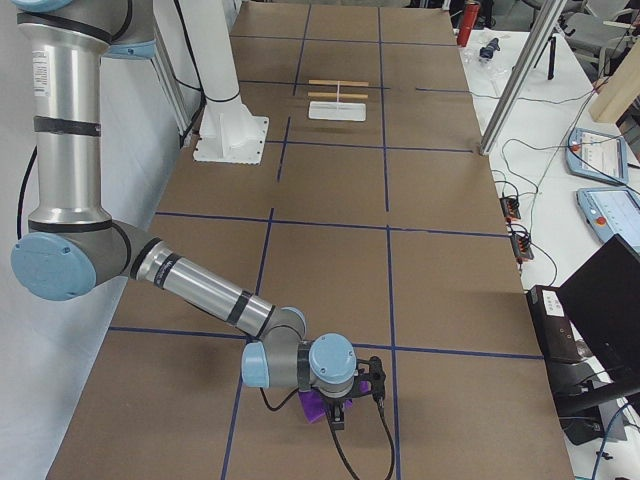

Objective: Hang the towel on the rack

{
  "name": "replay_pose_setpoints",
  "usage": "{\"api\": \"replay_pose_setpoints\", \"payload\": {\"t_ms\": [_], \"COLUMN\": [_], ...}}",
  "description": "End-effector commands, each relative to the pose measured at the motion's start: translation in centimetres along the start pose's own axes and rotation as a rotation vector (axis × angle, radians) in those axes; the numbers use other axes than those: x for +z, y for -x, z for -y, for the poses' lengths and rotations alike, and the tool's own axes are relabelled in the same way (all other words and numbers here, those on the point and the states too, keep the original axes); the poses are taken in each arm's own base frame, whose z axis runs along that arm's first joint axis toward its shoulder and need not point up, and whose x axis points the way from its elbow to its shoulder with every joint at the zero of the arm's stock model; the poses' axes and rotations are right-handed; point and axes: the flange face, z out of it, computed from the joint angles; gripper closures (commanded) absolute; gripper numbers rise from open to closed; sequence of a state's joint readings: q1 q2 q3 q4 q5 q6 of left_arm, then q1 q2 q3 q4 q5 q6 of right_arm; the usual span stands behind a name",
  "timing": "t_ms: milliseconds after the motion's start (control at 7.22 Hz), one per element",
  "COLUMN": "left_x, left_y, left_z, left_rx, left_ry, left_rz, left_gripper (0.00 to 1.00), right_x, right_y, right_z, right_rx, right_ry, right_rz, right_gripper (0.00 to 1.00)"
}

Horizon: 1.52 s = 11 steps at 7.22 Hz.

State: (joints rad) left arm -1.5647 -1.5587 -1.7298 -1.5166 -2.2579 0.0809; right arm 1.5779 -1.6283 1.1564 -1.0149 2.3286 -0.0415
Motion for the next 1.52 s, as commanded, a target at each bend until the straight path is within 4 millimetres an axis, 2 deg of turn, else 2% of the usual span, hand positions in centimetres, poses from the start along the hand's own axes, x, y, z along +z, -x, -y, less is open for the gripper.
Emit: {"api": "replay_pose_setpoints", "payload": {"t_ms": [0, 277, 415, 554, 692, 831, 1108, 1246, 1385], "left_x": [-0.2, -0.2, -0.1, -0.2, -0.1, -0.1, -0.2, -0.3, -0.3], "left_y": [-0.2, -0.2, -0.1, -0.2, -0.1, -0.1, -0.2, -0.2, -0.3], "left_z": [0.0, 0.0, 0.0, 0.0, 0.0, 0.0, 0.0, 0.1, 0.3], "left_rx": [0.004, 0.005, 0.003, 0.004, 0.003, 0.003, 0.004, 0.006, 0.005], "left_ry": [-0.004, -0.005, -0.003, -0.004, -0.003, -0.003, -0.004, -0.006, -0.008], "left_rz": [0.000, 0.002, 0.002, 0.000, 0.002, 0.000, 0.000, 0.000, 0.001], "left_gripper": [0.00, 0.00, 0.00, 0.00, 0.00, 0.00, 0.00, 0.00, 0.00], "right_x": [2.0, 3.3, 3.8, 3.8, 3.7, 3.6, 3.4, 2.7, 1.1], "right_y": [1.1, 1.8, 2.2, 2.5, 2.6, 2.7, 2.9, 3.7, 5.2], "right_z": [-0.2, -0.4, -0.4, -0.1, 0.1, 0.1, 0.5, 1.7, 3.1], "right_rx": [-0.032, -0.049, -0.059, -0.069, -0.085, -0.089, -0.081, -0.093, -0.115], "right_ry": [0.037, 0.068, 0.079, 0.077, 0.073, 0.070, 0.065, 0.047, 0.018], "right_rz": [0.006, 0.012, 0.009, 0.013, 0.012, 0.012, 0.009, 0.020, 0.025], "right_gripper": [0.00, 0.00, 0.03, 0.45, 0.96, 1.00, 1.00, 1.00, 1.00]}}
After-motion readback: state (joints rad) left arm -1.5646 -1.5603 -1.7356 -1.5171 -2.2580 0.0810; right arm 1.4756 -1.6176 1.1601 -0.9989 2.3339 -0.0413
